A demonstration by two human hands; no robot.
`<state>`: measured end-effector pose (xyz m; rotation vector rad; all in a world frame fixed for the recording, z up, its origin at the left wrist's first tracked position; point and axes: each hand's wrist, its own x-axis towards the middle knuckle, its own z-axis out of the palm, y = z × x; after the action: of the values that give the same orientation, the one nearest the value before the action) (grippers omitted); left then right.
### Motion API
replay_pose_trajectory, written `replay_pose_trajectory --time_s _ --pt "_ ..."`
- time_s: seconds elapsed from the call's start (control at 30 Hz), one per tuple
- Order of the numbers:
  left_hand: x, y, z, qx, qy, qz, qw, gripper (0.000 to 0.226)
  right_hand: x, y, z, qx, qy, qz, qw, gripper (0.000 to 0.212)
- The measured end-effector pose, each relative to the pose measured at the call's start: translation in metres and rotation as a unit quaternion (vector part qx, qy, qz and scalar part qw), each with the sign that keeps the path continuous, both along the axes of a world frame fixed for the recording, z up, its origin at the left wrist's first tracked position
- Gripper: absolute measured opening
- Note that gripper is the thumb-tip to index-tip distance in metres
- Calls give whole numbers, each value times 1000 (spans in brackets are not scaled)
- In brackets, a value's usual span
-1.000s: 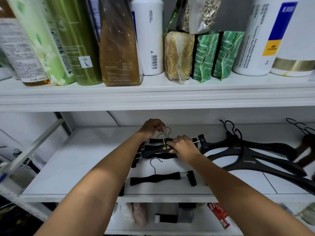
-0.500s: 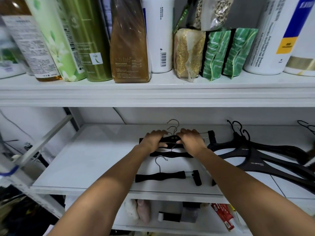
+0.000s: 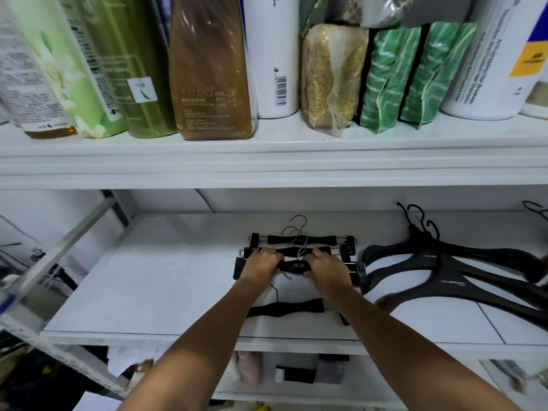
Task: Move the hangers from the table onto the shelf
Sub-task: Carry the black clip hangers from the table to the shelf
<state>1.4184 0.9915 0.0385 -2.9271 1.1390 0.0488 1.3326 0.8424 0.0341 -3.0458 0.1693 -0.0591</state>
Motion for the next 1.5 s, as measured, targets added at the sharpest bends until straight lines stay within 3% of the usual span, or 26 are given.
replay_pose_trajectory --time_s 0.53,0.77,0.9,1.0,1.07,1.13,1.2,1.37,1.5 --pt "4 7 -20 49 -27 -53 997 35 -4 -7 -25 -38 -10 28 999 49" --pt "2 0 -18 42 -33 -7 999 37 4 -3 -23 -108 -6 4 994 41" --pt "5 1 -20 20 2 7 1000 30 0 2 -21 -95 -52 -23 994 57" --pt "4 9 -25 -1 29 3 1000 31 -10 6 -31 -84 -95 63 990 57" --pt "1 15 -26 -22 50 5 998 34 -21 10 -40 -65 -72 143 985 42" --pt "-2 19 -23 -49 67 3 997 37 -29 14 -43 -9 10 142 990 62" --pt "-6 22 -19 -74 80 3 994 40 -33 15 -40 -9 72 136 988 81" --pt "-10 31 -13 -64 92 24 993 41 -33 24 -34 -73 102 182 975 46" --pt "-8 37 -9 -3 99 53 994 51 -42 27 -36 -67 80 180 978 37"
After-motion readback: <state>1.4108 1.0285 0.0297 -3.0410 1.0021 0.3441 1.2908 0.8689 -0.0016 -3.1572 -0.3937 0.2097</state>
